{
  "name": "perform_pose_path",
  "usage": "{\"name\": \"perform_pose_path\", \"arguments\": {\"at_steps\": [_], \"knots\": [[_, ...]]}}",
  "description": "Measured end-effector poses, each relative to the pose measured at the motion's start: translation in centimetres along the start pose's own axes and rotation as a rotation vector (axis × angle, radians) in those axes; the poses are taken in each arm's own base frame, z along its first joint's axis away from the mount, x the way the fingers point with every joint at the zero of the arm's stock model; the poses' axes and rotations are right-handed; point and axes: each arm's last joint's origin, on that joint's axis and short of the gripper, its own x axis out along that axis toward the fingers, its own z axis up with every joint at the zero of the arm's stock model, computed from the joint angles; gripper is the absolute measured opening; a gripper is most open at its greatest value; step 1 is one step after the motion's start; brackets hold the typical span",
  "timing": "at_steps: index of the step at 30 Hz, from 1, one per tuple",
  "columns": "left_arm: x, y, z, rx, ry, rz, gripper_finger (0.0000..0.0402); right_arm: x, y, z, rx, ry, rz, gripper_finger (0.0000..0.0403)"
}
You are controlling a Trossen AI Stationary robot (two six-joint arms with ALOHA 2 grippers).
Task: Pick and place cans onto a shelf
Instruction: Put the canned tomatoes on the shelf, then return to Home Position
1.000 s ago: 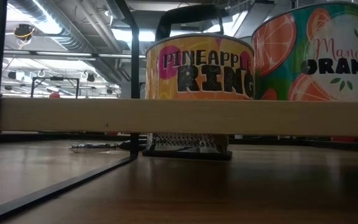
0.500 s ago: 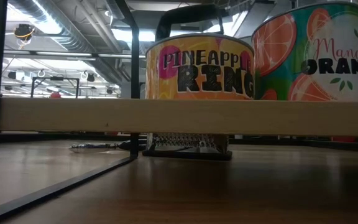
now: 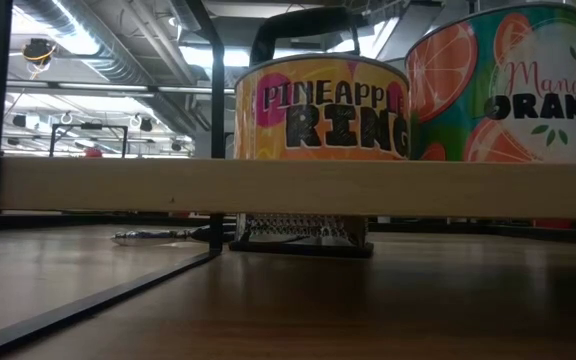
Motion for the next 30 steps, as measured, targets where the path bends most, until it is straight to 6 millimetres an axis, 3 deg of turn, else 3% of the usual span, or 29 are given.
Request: {"name": "perform_pose_path", "arguments": {"at_steps": [6,16,30], "knots": [[0.0,0.0,0.0,0.0,0.0,0.0,0.008,0.0,0.0,0.0,0.018,-0.002,-0.002,0.0083],[0.0,0.0,0.0,0.0,0.0,0.0,0.008,-0.5,0.0,0.0,-0.061,-0.015,-0.002,0.0084],[0.0,0.0,0.0,0.0,0.0,0.0,0.008,-2.2,-0.1,0.4,-0.002,-0.118,-0.006,0.0084]]}}
